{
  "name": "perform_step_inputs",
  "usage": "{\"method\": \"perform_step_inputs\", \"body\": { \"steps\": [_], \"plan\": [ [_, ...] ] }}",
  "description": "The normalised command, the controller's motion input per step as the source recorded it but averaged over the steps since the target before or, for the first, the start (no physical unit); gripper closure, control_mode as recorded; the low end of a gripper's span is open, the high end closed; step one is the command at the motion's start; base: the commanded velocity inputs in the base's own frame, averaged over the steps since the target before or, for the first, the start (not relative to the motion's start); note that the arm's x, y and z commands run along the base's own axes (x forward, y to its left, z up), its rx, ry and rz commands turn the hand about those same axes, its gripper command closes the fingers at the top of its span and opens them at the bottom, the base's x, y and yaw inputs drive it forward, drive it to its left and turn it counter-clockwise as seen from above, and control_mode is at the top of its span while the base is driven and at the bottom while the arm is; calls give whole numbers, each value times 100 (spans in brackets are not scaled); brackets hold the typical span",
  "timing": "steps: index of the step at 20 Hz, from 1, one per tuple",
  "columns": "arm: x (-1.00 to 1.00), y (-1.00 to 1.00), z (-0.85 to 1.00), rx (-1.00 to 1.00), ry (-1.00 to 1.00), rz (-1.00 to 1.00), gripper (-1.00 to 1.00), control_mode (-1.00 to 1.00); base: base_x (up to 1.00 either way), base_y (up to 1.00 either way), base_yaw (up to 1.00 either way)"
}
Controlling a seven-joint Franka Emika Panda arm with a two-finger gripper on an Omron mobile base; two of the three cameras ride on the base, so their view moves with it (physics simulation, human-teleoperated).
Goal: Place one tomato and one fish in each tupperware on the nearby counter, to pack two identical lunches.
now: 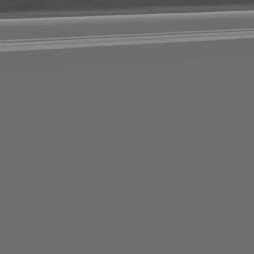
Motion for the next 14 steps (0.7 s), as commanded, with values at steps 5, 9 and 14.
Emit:
{"method": "perform_step_inputs", "body": {
  "steps": [5, 9, 14],
  "plan": [
    [92, -1, -57, 0, 8, 7, 100, -100, 0, 0, 0],
    [95, 41, -78, -4, 16, 15, 100, -100, 0, 0, 0],
    [79, 82, -69, -11, 5, 23, 100, -100, 0, 0, 0]
  ]
}}
